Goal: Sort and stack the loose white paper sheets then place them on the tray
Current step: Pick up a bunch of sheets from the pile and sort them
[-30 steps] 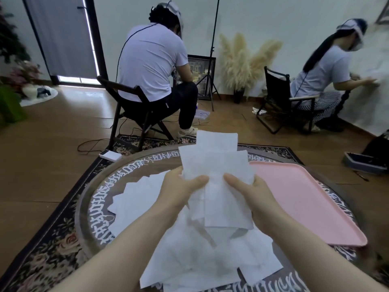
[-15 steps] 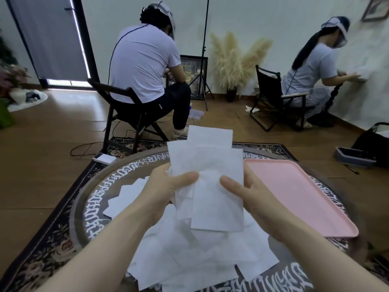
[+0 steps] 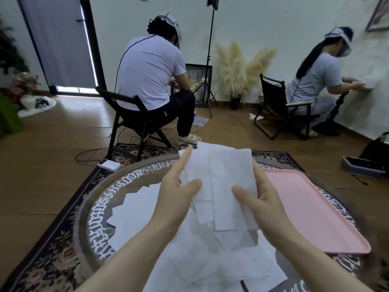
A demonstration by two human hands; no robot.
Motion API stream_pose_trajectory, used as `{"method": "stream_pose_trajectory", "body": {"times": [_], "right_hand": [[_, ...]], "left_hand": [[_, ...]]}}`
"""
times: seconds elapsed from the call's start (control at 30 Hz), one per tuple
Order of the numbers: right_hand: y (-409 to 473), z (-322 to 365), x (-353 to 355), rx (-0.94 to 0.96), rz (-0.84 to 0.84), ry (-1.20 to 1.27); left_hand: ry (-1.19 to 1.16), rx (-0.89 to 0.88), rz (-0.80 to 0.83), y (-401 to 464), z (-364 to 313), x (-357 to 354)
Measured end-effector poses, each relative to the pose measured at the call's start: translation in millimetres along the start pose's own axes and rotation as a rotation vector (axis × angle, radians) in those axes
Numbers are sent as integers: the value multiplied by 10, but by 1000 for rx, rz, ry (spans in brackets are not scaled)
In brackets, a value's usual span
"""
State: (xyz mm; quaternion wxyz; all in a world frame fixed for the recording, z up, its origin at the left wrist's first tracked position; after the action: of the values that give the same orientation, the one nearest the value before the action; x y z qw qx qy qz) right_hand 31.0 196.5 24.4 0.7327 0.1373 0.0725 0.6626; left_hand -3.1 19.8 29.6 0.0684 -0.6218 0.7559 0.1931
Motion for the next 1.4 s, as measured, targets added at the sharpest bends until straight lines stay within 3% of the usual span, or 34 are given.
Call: {"method": "stream_pose_trajectory", "body": {"times": [0.17, 0.27, 0.43, 0.53, 0.67, 0.73, 0.8, 0.9, 1.13, 1.4], "right_hand": [[-22, -15, 8, -85, 15, 4], [-37, -45, 10, -145, 25, -30], [-34, -70, -7, -176, 30, -76], [-28, -26, 67, -167, -122, -47], [5, 304, 404, 9, -387, -142], [19, 370, 415, 8, -336, -16], [21, 243, 257, -123, -182, 121], [-16, 68, 73, -231, -94, 53], [-12, 55, 75, -192, -170, -87], [-20, 123, 113, -137, -233, -46]], "left_hand": [[-90, 182, -87, -17, 186, 35], [-164, 271, -46, -9, 238, -9], [-119, 231, -35, 15, 227, 12], [-76, 186, -74, 8, 213, 48], [-61, 167, -84, 28, 191, 73], [-58, 169, -51, 30, 196, 42], [-40, 171, 9, 17, 213, -21], [-49, 170, 91, -11, 250, -131], [-110, 162, 159, -32, 302, -215], [-116, 170, 196, -52, 303, -261]]}}
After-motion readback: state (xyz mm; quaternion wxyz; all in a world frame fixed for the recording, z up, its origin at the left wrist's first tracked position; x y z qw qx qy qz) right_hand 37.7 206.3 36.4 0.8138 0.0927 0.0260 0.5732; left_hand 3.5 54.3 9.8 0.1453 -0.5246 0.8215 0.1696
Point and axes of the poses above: each hand's wrist, its own y-axis towards the middle knuckle, its own x-axis out of the back of the hand, z = x × y, the point moved 8 cm from there along y, towards the middle knuckle, and after that the axes turned 8 degrees about -y, right-handed, at the moved point
